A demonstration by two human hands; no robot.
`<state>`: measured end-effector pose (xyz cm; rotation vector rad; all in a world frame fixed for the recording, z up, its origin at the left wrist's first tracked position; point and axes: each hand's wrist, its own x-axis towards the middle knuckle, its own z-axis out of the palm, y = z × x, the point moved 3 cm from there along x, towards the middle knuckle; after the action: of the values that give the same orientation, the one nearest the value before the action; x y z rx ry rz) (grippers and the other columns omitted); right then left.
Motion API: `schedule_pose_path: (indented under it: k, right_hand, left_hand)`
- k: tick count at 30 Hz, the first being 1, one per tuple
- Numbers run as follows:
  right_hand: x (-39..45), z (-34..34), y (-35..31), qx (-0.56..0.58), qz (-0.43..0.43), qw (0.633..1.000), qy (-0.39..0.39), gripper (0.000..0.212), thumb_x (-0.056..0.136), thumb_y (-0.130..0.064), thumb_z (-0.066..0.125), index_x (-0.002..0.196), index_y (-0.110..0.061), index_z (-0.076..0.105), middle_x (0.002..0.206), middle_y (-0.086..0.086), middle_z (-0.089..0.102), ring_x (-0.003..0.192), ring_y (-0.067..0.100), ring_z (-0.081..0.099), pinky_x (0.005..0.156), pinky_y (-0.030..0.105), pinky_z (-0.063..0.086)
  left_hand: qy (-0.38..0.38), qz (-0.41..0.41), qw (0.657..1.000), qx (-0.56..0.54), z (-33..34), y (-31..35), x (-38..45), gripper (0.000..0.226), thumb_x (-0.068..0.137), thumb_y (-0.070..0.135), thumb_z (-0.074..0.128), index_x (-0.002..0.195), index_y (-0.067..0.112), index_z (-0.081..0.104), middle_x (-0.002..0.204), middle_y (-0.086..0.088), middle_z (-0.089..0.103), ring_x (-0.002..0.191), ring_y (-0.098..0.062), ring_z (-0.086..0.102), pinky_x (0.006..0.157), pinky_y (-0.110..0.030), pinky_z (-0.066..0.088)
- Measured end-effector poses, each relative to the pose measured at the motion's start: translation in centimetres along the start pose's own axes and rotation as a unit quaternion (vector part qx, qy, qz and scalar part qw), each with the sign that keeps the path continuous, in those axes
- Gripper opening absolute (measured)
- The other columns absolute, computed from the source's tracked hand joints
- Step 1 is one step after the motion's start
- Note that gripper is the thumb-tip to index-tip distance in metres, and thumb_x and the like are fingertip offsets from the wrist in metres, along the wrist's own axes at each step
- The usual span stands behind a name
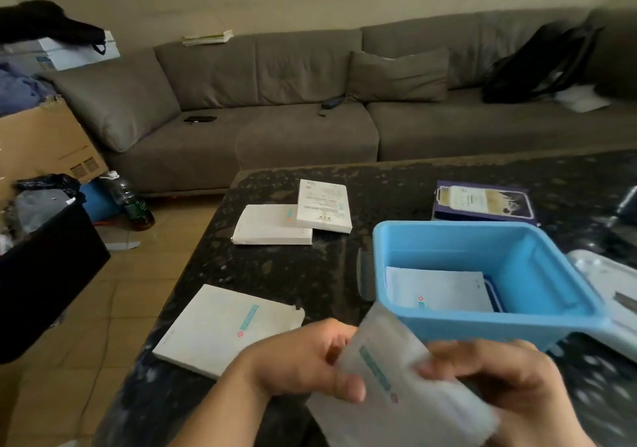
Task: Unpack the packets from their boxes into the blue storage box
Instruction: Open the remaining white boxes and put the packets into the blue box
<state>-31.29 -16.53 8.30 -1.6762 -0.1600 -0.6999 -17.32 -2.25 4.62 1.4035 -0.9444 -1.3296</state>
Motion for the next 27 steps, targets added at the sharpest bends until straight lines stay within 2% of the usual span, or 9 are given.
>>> schedule_pose_path:
  k: [3, 5, 8, 11, 16, 19, 21, 24, 27]
  right_hand:
    - [0.1, -1.4, 0.0, 0.106, 0.092, 0.988, 0.057, 0.043, 0.047, -0.045, 0.094, 0.072, -0.014, 0.079, 0.081, 0.014, 0.076, 0.074, 0.023, 0.075, 0.066, 0.027, 0.059]
    - [0.2, -2.3, 0.4, 0.151, 0.147, 0.972, 0.107, 0.063, 0.042, -0.058, 0.091, 0.092, -0.023, 0.079, 0.086, 0.015, 0.076, 0.076, 0.02, 0.074, 0.063, 0.023, 0.058]
    - [-0.6, -2.7, 0.6, 0.224, 0.271, 0.93, 0.113, 0.084, 0.034, -0.071, 0.085, 0.106, -0.029, 0.074, 0.096, 0.021, 0.073, 0.083, 0.035, 0.073, 0.059, 0.039, 0.058]
    - [-0.9, -2.5, 0.4, 0.132, 0.299, 0.942, 0.071, 0.07, 0.045, -0.06, 0.089, 0.101, -0.02, 0.076, 0.094, 0.016, 0.075, 0.08, 0.034, 0.072, 0.058, 0.049, 0.06]
    - [0.1, -5.1, 0.1, 0.027, 0.303, 0.949, 0.078, 0.027, 0.07, -0.024, 0.074, 0.09, -0.005, 0.075, 0.079, 0.018, 0.074, 0.064, 0.031, 0.07, 0.052, 0.043, 0.06]
    - [2.1, -8.2, -0.5, -0.072, 0.3, 0.951, 0.002, 0.02, 0.073, -0.018, 0.071, 0.088, -0.005, 0.072, 0.074, 0.015, 0.073, 0.055, 0.027, 0.066, 0.049, 0.03, 0.056]
    - [4.5, -10.3, -0.7, -0.139, 0.262, 0.955, 0.012, 0.013, 0.078, -0.013, 0.073, 0.09, -0.01, 0.071, 0.074, 0.012, 0.074, 0.053, 0.025, 0.067, 0.05, 0.031, 0.057]
    - [8.4, -13.1, 0.1, -0.214, 0.23, 0.949, 0.04, 0.015, 0.083, -0.004, 0.072, 0.091, -0.017, 0.07, 0.072, 0.004, 0.073, 0.05, 0.018, 0.066, 0.049, 0.03, 0.056]
    - [10.9, -14.4, 2.0, -0.272, 0.242, 0.931, -0.014, 0.018, 0.085, -0.006, 0.071, 0.091, -0.023, 0.069, 0.073, 0.002, 0.072, 0.054, 0.015, 0.067, 0.052, 0.036, 0.058]
  left_hand:
    - [0.009, 0.028, 0.999, -0.035, 1.2, 0.1, 1.1, 0.043, 0.081, 0.028, 0.077, 0.12, 0.013, 0.069, 0.127, -0.012, 0.065, 0.116, -0.03, 0.061, 0.103, -0.045, 0.048]
    - [0.069, 0.049, 0.992, -0.097, 1.6, 0.8, 1.9, 0.037, 0.084, 0.022, 0.075, 0.118, 0.009, 0.07, 0.126, -0.013, 0.066, 0.116, -0.03, 0.063, 0.099, -0.043, 0.05]
    - [0.208, 0.081, 0.954, -0.199, 2.0, 2.5, 3.1, 0.027, 0.084, 0.019, 0.073, 0.11, 0.011, 0.075, 0.119, -0.013, 0.07, 0.112, -0.029, 0.067, 0.094, -0.041, 0.053]
    - [0.288, 0.101, 0.924, -0.229, 3.0, 3.7, 4.2, 0.033, 0.077, 0.02, 0.07, 0.109, 0.009, 0.074, 0.114, -0.013, 0.073, 0.107, -0.029, 0.069, 0.093, -0.044, 0.054]
    - [0.296, 0.118, 0.919, -0.233, 2.8, 5.5, 4.7, 0.035, 0.076, 0.022, 0.073, 0.11, 0.012, 0.073, 0.11, -0.01, 0.074, 0.101, -0.025, 0.071, 0.085, -0.039, 0.056]
    - [0.326, 0.151, 0.917, -0.176, 0.3, 7.9, 4.2, 0.025, 0.073, 0.026, 0.075, 0.097, 0.018, 0.075, 0.097, -0.009, 0.074, 0.088, -0.021, 0.07, 0.071, -0.031, 0.056]
    - [0.348, 0.163, 0.918, -0.095, -1.3, 9.7, 4.4, 0.029, 0.075, 0.025, 0.072, 0.103, 0.02, 0.07, 0.093, -0.009, 0.075, 0.082, -0.02, 0.071, 0.066, -0.03, 0.054]
    - [0.349, 0.157, 0.923, 0.034, -2.8, 11.8, 5.6, 0.025, 0.089, 0.017, 0.067, 0.114, 0.019, 0.064, 0.09, -0.006, 0.076, 0.081, -0.019, 0.071, 0.069, -0.028, 0.055]
    - [0.36, 0.119, 0.91, 0.17, -3.8, 12.4, 7.9, 0.027, 0.093, 0.019, 0.065, 0.12, 0.025, 0.061, 0.09, 0.003, 0.076, 0.082, -0.013, 0.073, 0.075, -0.029, 0.059]
